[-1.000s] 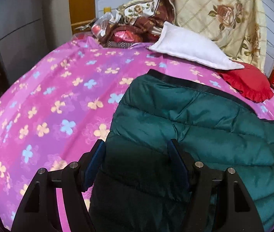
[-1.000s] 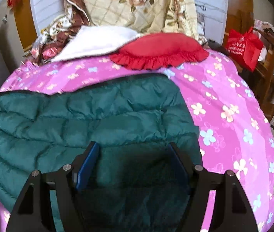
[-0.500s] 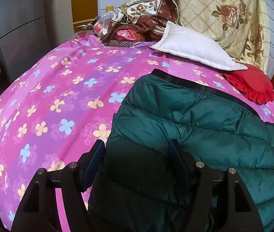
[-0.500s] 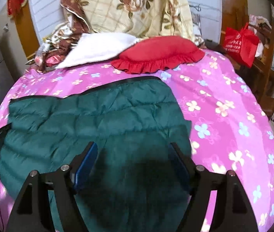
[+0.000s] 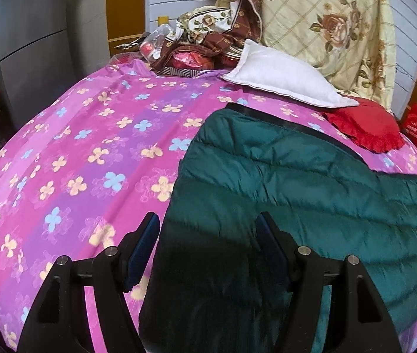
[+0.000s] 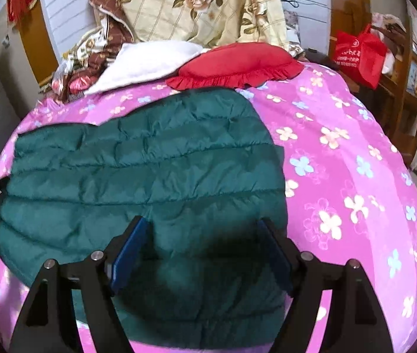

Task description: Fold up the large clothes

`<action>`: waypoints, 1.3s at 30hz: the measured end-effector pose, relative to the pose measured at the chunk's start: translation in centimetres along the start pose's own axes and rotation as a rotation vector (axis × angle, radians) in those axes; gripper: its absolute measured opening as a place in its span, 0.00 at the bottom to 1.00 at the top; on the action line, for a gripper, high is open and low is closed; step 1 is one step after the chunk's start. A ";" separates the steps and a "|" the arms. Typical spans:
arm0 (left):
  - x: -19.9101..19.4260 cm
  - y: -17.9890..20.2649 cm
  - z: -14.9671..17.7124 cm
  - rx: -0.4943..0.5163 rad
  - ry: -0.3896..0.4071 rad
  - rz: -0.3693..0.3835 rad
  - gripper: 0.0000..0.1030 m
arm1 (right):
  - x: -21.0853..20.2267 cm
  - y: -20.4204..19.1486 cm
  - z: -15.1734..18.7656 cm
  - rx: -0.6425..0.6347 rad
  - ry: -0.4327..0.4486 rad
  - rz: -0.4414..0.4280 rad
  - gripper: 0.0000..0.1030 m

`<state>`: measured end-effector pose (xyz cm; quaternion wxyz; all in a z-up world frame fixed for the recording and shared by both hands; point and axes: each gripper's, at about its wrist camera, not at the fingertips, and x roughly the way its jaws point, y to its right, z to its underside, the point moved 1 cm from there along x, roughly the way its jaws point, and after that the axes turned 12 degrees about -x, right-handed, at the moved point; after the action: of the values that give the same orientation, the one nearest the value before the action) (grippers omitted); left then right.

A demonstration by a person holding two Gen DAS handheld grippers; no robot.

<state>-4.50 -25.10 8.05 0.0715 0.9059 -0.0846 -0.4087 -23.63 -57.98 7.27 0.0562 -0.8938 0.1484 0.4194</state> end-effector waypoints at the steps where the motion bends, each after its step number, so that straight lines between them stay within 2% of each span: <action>1: -0.4 -0.1 0.3 0.005 -0.001 0.004 0.48 | -0.4 0.0 0.1 0.005 0.001 -0.007 0.80; 7: -2.2 -0.4 1.7 0.019 -0.005 0.024 0.48 | -1.9 -0.6 0.4 0.003 0.004 -0.024 0.84; 20: -3.2 -0.7 2.0 0.023 0.002 0.020 0.48 | -2.5 -0.4 0.7 0.029 -0.011 -0.040 0.87; 39: -0.6 -1.1 1.6 -0.006 -0.038 0.013 0.48 | -0.1 0.8 -0.1 0.043 -0.056 -0.025 0.91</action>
<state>-5.98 -23.98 7.21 0.0751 0.8971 -0.0907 -0.4258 -23.88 -58.71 7.38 0.0851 -0.8821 0.1445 0.4402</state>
